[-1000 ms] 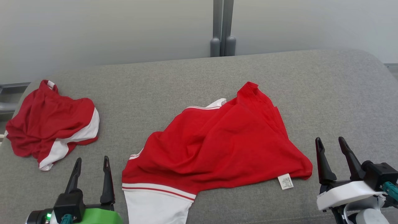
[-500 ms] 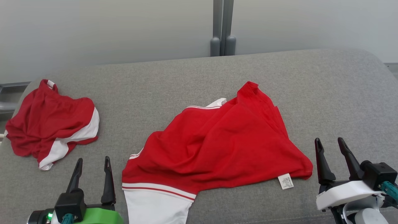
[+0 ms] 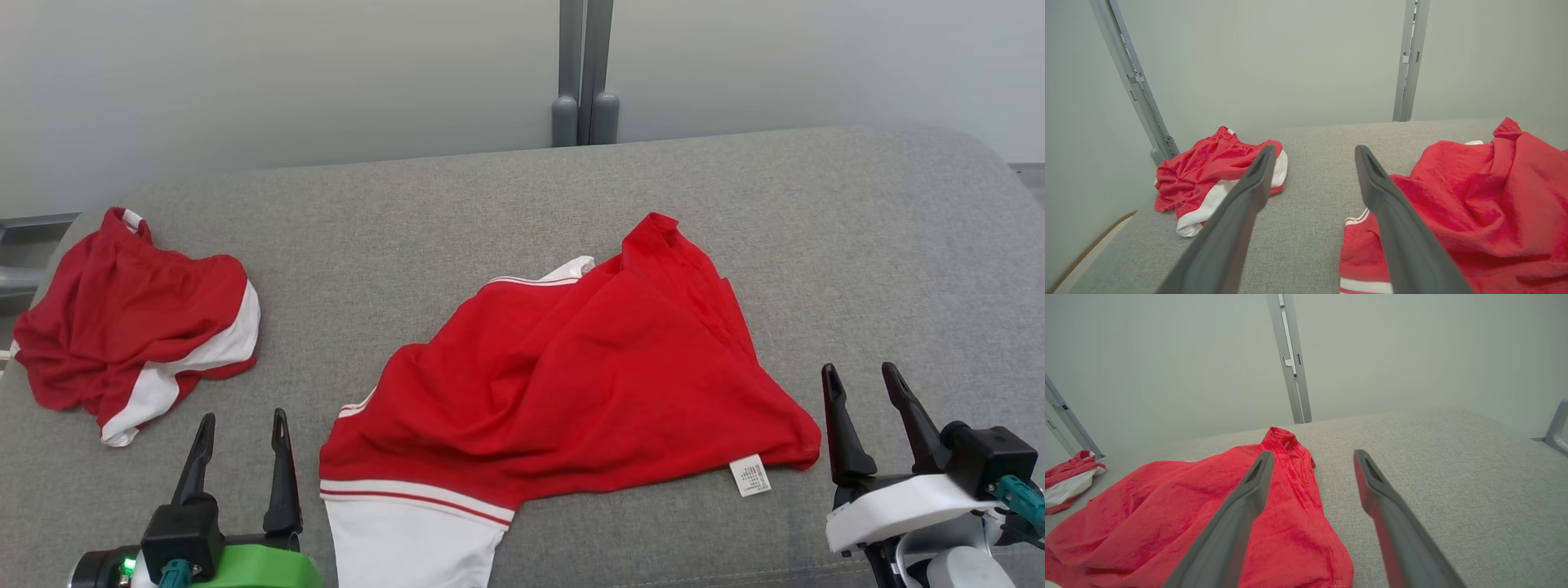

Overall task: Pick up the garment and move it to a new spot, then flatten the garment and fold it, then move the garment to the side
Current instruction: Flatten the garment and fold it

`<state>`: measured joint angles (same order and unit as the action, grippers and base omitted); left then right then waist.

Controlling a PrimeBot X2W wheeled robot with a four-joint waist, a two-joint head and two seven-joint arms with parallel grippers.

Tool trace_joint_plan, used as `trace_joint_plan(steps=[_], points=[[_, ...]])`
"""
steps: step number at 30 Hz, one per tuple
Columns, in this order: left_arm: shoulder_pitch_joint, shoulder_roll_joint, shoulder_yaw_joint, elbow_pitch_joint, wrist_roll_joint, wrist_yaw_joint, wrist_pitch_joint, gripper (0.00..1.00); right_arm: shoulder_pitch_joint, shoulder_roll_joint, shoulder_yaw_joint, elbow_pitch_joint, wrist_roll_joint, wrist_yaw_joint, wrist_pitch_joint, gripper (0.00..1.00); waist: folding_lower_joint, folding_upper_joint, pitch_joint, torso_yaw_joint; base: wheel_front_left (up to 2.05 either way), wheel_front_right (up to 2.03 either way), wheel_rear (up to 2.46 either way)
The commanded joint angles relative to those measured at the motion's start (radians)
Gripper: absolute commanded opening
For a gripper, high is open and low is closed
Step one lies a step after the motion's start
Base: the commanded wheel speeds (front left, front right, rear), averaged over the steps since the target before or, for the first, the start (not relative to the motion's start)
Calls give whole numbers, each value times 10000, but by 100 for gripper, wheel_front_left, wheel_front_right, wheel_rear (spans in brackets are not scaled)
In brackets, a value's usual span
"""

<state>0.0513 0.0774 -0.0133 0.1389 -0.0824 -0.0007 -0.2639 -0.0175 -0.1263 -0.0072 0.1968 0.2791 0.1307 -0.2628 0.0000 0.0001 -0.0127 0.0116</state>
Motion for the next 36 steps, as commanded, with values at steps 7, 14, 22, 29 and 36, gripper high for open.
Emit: trace_joint_plan(steps=[7,14,22,29,36], points=[[-126,-40,9,42,37,-48,0,100,-78,-70,9,42,-14,1,-34,100,0,-1,24,15,0,0,0],[-115,-57,-9,40,62,-45,0,100,-70,-90,-4,29,-5,1,-34,100,0,-1,44,36,0,0,0],[-116,-71,11,216,-113,-186,0,100,-22,-19,14,88,-142,1,76,100,0,-1,48,70,0,0,0],[134,-105,-128,801,-549,-578,0,100,20,-216,21,201,-138,1,466,100,0,-1,124,86,0,0,0],[494,-162,-673,1637,-921,-842,67,100,-92,-468,-122,585,-11,1,1203,100,0,-1,447,198,0,0,0]])
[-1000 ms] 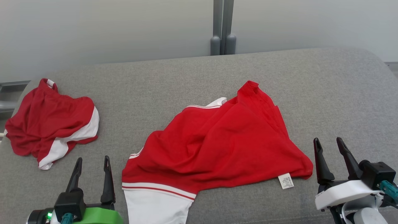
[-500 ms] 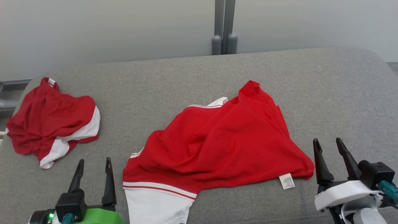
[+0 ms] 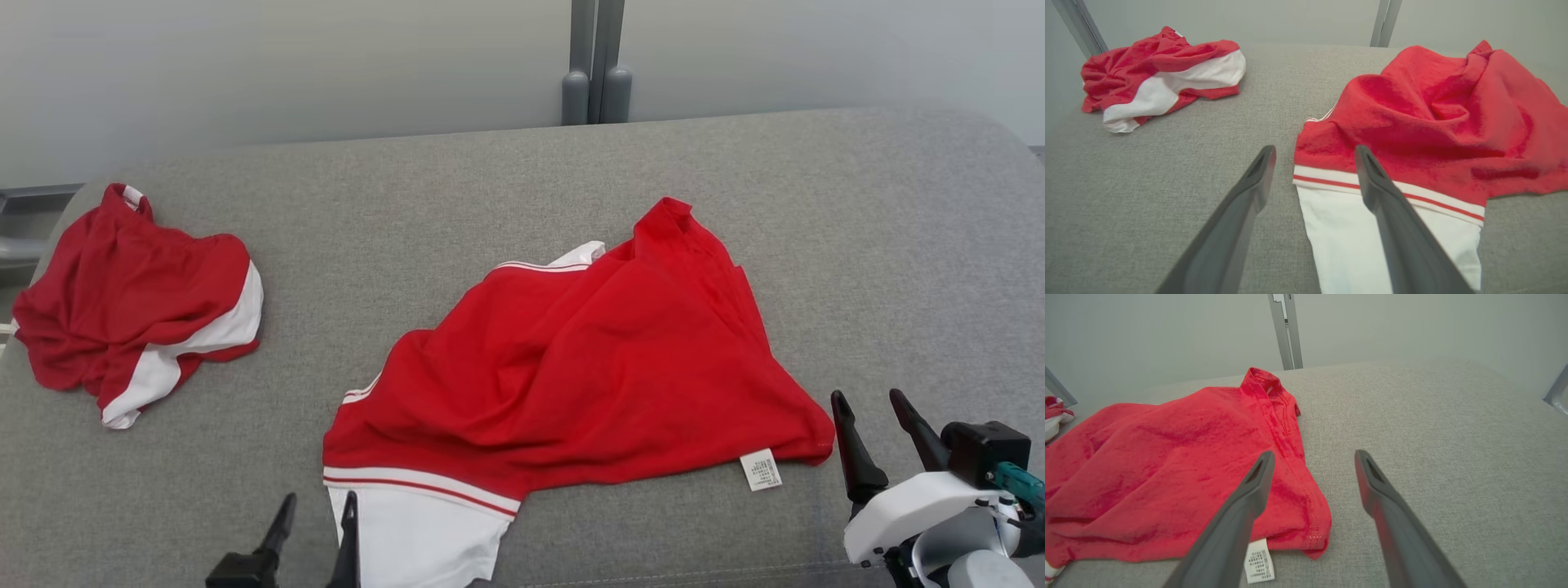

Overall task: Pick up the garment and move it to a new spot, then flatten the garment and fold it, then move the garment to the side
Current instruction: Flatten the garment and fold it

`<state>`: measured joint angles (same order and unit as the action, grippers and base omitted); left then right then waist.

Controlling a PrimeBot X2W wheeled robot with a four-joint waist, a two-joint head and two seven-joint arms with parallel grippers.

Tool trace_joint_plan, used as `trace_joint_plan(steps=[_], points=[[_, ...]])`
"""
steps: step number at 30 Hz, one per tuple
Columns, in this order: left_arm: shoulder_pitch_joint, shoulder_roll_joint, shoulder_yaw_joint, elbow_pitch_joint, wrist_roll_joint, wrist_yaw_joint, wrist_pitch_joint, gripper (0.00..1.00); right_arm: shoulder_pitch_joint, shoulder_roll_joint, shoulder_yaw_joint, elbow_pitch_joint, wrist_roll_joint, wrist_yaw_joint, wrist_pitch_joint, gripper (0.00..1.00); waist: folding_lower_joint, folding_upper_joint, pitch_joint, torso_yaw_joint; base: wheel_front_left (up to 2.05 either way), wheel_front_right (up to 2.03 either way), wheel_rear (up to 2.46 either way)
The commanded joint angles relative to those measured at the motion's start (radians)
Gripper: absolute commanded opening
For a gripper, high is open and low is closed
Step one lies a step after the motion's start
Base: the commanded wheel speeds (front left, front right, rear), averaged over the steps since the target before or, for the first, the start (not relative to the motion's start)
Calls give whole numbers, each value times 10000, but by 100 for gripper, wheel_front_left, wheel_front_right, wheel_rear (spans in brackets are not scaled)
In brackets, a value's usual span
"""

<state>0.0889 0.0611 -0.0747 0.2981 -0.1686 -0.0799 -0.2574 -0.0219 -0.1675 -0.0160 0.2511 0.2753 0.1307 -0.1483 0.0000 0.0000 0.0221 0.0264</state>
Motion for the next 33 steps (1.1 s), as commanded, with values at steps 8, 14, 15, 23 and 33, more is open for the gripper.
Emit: trace_joint_plan(steps=[8,14,15,23,33], points=[[517,-64,-703,583,-558,-107,94,100,-198,-194,-198,288,228,1,615,100,0,0,525,296,0,0,0],[443,-70,-916,702,-682,-61,281,100,-310,-254,-110,558,380,1,1026,100,0,0,791,406,0,0,0],[416,-72,-932,740,-712,-62,339,100,-344,-264,-69,603,396,1,1066,100,0,0,826,410,0,0,0],[154,-71,-1078,952,-1054,-158,804,100,-843,-318,67,1408,583,1,1272,100,0,0,1129,458,0,0,0],[-316,-82,-1675,1703,-1155,-304,1079,44,-1272,-268,618,2355,945,1,1131,15,0,0,1232,630,0,0,0]])
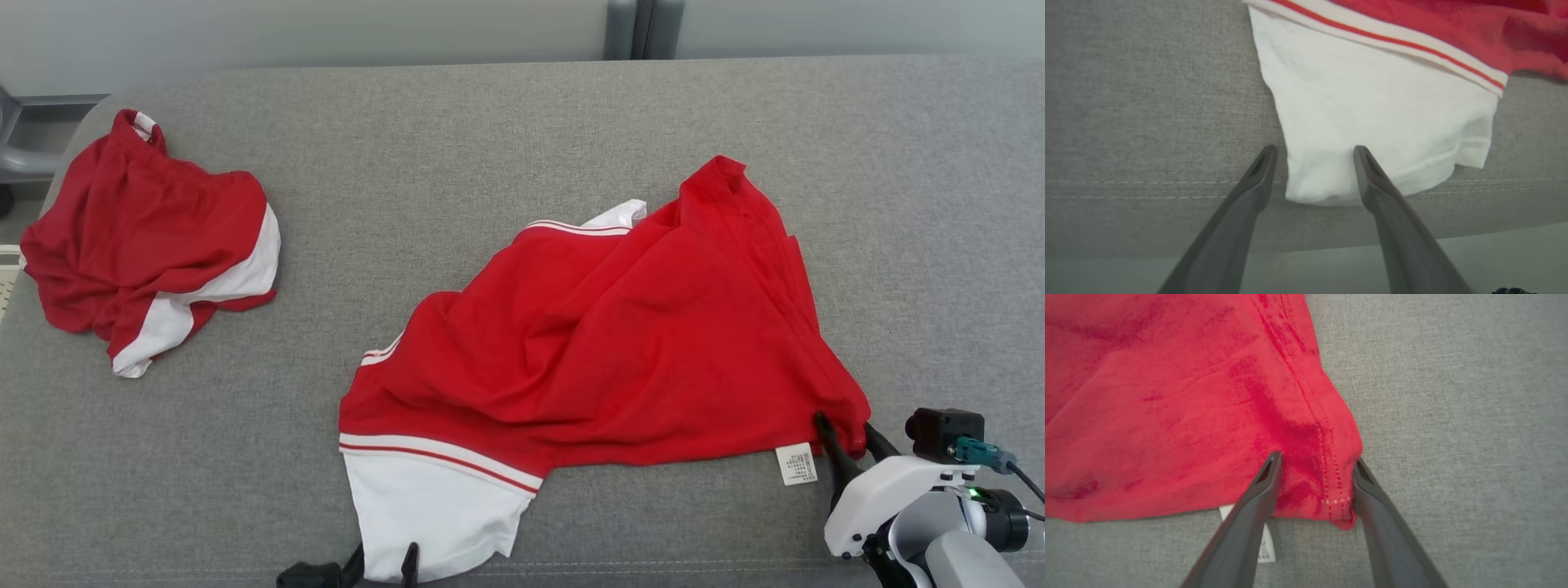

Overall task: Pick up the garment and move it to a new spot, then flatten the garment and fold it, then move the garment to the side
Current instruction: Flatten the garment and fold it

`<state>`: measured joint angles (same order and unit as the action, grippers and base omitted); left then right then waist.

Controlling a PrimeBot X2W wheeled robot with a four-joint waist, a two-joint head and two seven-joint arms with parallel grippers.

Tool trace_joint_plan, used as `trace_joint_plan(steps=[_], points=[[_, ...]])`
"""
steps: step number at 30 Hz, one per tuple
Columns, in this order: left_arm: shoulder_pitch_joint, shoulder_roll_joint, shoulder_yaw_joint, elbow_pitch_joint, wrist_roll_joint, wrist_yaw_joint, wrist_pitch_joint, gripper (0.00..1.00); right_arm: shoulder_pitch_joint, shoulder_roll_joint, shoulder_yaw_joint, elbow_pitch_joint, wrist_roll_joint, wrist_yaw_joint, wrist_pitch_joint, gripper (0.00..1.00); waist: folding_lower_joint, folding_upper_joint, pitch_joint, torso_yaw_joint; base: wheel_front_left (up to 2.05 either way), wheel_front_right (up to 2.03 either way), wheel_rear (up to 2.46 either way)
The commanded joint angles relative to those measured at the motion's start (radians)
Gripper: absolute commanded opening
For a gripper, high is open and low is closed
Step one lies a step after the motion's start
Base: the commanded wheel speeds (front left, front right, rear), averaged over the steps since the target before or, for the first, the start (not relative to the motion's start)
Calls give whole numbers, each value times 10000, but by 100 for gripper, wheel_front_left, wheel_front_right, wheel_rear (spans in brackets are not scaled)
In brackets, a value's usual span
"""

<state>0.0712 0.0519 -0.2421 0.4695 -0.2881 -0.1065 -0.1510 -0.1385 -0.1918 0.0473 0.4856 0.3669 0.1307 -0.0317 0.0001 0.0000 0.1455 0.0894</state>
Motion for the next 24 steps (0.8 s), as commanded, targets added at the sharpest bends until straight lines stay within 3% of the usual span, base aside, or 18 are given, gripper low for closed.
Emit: trace_joint_plan(steps=[1,13,24], points=[[-205,9,-67,58,7,-66,-36,0,-133,-42,11,46,53,-1,-117,0,-1,0,0,6,0,0,0],[-515,379,189,-443,-63,117,-815,0,-97,-386,182,-283,148,-1,-987,0,-1,0,-179,-22,0,0,0],[-1220,886,268,-2394,124,114,-768,0,-273,-515,484,-2035,1031,-1,-658,0,-1,0,-321,-196,0,0,0]])
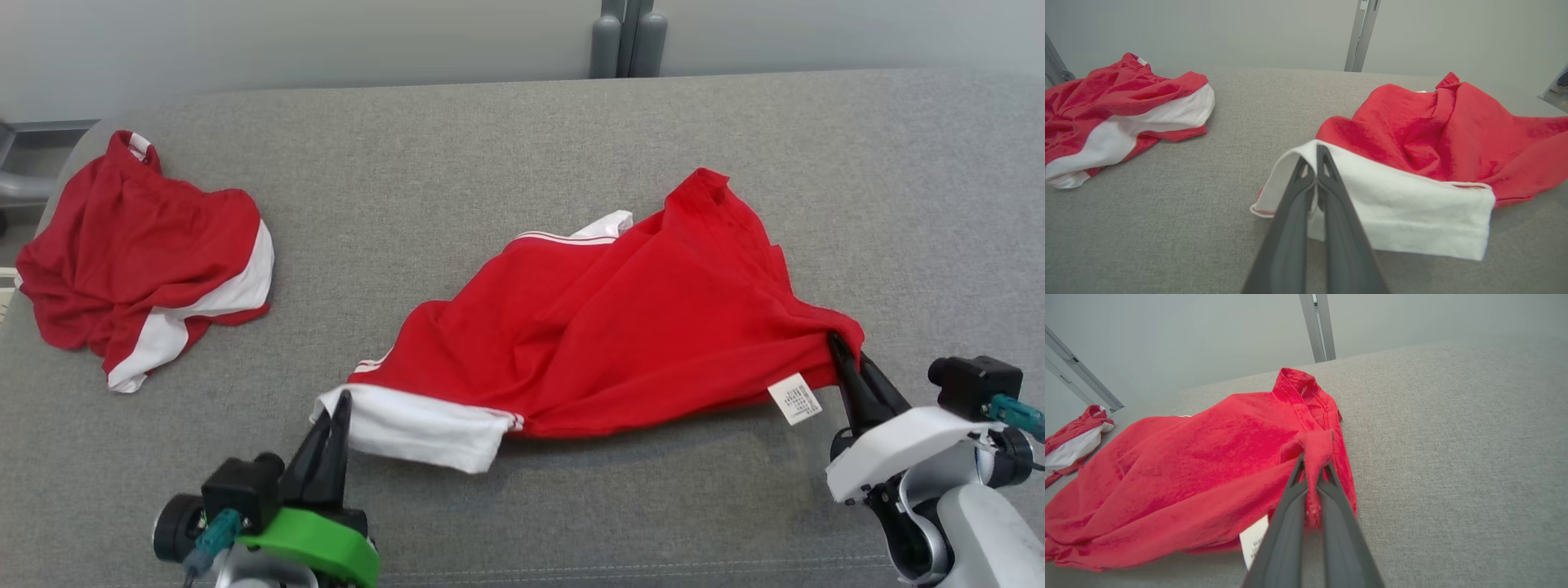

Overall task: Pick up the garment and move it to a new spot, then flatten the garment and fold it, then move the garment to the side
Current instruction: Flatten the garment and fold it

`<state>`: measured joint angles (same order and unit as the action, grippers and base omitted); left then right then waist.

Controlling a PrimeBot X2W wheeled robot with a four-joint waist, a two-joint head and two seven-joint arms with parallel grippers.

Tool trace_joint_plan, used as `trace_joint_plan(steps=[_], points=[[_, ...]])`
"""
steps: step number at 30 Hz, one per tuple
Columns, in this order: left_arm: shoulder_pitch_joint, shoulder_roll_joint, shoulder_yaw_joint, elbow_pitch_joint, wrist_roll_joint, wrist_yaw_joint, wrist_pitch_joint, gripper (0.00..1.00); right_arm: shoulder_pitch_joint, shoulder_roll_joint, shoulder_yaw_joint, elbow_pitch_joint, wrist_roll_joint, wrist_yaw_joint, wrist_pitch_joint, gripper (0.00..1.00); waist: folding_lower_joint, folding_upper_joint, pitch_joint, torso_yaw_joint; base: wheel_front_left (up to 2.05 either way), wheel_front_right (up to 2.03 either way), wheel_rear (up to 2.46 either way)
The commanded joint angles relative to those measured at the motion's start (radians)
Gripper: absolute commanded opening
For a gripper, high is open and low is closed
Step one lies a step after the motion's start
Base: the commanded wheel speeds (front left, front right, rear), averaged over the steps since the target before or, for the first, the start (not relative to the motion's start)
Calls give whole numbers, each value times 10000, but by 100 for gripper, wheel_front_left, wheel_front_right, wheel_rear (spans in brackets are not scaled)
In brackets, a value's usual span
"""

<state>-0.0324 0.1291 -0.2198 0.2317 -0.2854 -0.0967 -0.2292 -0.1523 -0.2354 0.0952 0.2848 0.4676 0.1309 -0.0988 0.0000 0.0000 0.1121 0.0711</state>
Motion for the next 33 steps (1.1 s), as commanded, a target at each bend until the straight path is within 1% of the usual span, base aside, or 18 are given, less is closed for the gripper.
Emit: trace_joint_plan(steps=[1,3,8,10,11,13,16,17,21,23,25,27,30,32,33], points=[[-417,114,35,-140,104,6,45,0,-244,-123,48,-150,108,-3,91,0,0,0,37,-29,0,0,0],[-1005,151,51,-278,27,-51,126,0,-546,-185,224,-329,316,-1,226,0,0,0,138,-89,0,0,0],[-2820,559,-121,-169,-255,-240,503,0,-1964,-294,801,-523,835,-1,569,0,0,0,697,-367,0,0,0],[-3684,1071,-387,-19,-81,-289,748,0,-2790,-357,1064,-493,831,-1,686,0,0,0,1037,-526,0,0,0],[-4149,1227,-509,69,-136,-311,840,0,-3226,-338,1206,-436,872,-1,731,0,0,0,1199,-600,0,0,0],[-5086,1724,-737,303,-153,-325,1047,0,-4137,-374,1429,-215,950,-1,845,0,0,0,1518,-754,0,0,0],[-6656,2321,-1198,505,-747,-336,1323,0,-5634,-260,1668,305,1366,-1,1016,0,0,0,2013,-954,0,0,0],[-6656,2321,-1198,505,-747,-336,1323,0,-5634,-260,1668,305,1366,-1,1016,0,0,0,2013,-954,0,0,0],[-8886,3322,-1771,851,-1442,-330,1684,0,-7819,-70,2029,1250,1979,0,1245,0,0,0,2727,-1247,0,0,0],[-9936,3562,-2038,998,-2088,-331,1969,0,-8942,59,2116,1770,2344,-1,1295,0,0,0,3118,-1381,0,0,0],[-11050,3929,-2302,1180,-2528,-332,2283,0,-10051,129,2166,2353,2517,-1,1339,0,0,0,3523,-1470,0,0,0],[-12111,4156,-2553,1421,-2810,-323,2450,0,-11169,300,2051,2881,2765,0,1297,0,0,0,3900,-1510,0,0,0],[-13491,4209,-2843,2020,-3126,-324,2604,0,-12616,335,1950,3746,2759,0,1150,0,0,0,4295,-1502,0,0,0],[-14302,4167,-3014,2487,-3128,-324,2597,0,-13402,401,1789,4372,2835,-1,1015,0,0,0,4407,-1500,0,0,0],[-14726,4248,-3068,2785,-3006,-322,2495,0,-13810,438,1809,4713,2695,0,949,0,0,0,4414,-1552,0,0,0]])
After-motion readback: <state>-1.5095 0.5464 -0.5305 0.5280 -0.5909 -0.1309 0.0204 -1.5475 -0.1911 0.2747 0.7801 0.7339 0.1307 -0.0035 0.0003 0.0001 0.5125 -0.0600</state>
